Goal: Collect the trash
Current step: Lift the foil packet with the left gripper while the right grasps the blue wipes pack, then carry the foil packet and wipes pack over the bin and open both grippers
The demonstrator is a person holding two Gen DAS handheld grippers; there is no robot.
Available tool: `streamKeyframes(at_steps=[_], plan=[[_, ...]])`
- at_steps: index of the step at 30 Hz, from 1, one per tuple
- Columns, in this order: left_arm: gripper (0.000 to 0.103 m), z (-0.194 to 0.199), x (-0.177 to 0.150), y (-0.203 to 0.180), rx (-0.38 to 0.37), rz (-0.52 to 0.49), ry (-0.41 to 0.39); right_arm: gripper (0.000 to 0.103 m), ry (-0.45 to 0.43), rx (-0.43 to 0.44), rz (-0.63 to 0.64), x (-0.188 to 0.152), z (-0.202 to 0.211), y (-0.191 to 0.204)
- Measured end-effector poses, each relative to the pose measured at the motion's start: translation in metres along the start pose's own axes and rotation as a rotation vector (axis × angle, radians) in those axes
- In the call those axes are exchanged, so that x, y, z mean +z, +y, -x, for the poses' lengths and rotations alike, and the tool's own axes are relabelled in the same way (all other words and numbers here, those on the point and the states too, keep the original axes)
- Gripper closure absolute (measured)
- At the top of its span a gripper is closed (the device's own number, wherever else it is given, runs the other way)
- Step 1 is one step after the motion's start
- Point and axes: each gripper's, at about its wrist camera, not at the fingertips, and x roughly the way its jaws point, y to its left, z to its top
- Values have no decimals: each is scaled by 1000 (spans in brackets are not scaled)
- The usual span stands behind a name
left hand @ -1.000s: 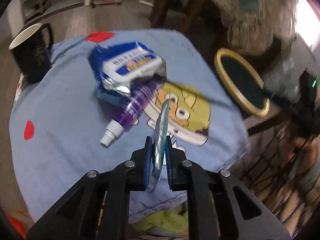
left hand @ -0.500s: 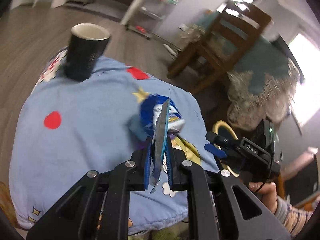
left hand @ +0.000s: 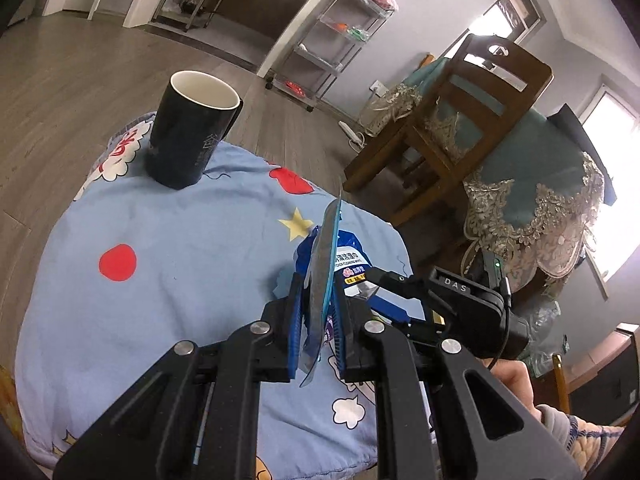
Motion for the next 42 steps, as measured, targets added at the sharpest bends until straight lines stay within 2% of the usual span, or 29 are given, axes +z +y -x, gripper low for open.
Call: streamKeyframes(at_steps=[1,4,10,19,26,35,42], plan=[[90,-1,0,1,0,3,1,68,4,3,-5,1,-3,0],[90,-4,0,2,0,8,1,82,7,27,-32,1,-7,-3],[90,-6,0,4,8,11,5,91,-30,118,-84,1,4,-8],[90,-7,-2,0,24,-5,2,92,-106,201,-73,7,46,2],[90,-6,-3,-6,21,-32,0,92,-173,124,36,7,100,3],[90,-5,-8,-26,21,-121,-8,92,-265,47,47,2,175,-42],[90,0,-11,-34,-10,-125,-21,92,-336,26,15,-11,225,-79]])
